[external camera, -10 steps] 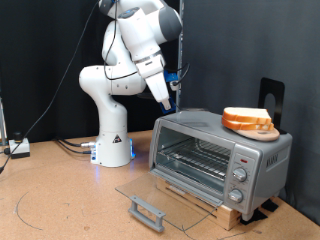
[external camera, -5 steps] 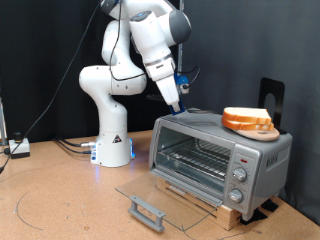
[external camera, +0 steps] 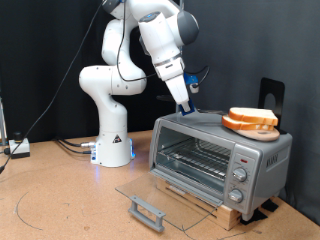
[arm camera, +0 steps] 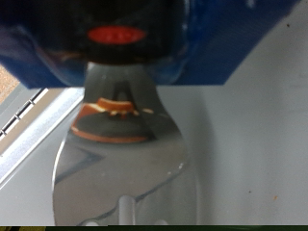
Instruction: Make a piece of toast with the oven
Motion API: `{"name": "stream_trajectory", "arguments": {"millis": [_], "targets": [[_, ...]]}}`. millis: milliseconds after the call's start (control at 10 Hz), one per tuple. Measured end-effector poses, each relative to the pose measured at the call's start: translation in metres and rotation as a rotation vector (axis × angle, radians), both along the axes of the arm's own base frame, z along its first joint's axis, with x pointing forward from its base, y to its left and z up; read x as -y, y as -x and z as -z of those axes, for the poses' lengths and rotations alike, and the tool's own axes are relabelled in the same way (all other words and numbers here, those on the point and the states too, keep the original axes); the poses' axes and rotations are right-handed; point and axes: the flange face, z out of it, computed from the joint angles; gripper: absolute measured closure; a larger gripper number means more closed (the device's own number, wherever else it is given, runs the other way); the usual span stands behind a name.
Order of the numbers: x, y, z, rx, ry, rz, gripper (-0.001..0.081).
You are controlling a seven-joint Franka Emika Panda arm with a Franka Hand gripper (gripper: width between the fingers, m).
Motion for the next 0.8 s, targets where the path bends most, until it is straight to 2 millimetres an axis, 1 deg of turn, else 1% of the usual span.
{"name": "stream_trajectory", "arguments": {"millis": [300,800], "targets": [[0.0,-0.003,0.002,0.005,0.015,0.029,0.041],[-0.002,-0.018,0.003,0.04,0.028,0.077,0.041]]}}
